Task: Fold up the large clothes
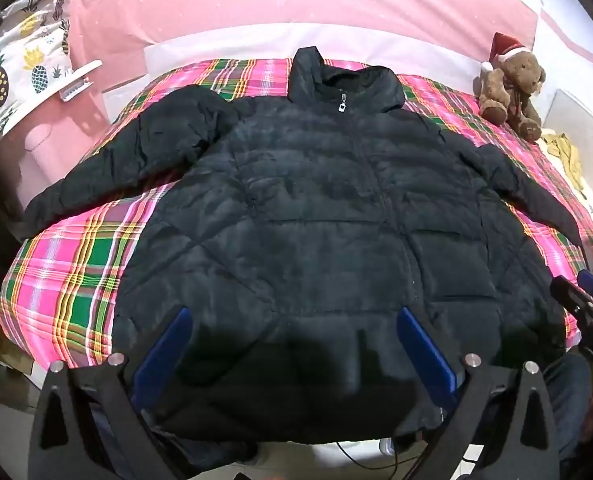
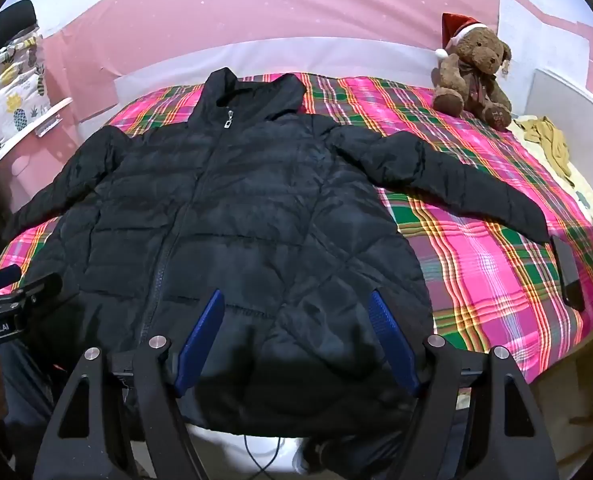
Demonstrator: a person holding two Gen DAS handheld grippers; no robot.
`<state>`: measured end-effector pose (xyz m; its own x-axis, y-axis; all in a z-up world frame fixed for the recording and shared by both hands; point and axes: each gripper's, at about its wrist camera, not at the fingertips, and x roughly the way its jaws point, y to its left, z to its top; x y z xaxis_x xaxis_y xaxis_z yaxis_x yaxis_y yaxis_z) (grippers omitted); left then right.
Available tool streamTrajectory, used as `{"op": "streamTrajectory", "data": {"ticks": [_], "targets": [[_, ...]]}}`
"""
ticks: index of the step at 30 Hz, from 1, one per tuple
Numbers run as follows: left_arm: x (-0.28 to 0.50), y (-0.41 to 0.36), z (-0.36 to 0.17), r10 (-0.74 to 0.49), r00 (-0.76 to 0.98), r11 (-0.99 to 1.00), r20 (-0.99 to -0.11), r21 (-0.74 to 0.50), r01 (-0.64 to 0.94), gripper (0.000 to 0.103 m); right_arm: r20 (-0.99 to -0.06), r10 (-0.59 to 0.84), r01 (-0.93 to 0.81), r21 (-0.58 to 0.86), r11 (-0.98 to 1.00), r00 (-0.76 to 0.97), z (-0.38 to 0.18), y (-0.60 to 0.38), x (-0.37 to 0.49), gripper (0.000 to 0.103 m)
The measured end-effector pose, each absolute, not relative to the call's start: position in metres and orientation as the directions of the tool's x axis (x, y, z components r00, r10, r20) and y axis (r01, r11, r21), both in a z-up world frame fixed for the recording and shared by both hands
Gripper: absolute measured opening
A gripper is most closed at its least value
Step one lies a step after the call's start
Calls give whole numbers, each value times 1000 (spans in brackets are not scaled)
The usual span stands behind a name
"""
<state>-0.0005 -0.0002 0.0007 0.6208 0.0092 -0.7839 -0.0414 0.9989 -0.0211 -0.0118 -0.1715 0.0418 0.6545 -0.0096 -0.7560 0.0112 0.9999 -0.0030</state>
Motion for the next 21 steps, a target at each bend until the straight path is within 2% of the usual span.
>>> {"op": "streamTrajectory", "data": {"ticks": [21], "targets": [[-8, 10, 1, 15, 616, 998, -788, -26, -57, 103, -749, 4, -10, -3, 1000, 663, 45, -167, -13, 74]]}}
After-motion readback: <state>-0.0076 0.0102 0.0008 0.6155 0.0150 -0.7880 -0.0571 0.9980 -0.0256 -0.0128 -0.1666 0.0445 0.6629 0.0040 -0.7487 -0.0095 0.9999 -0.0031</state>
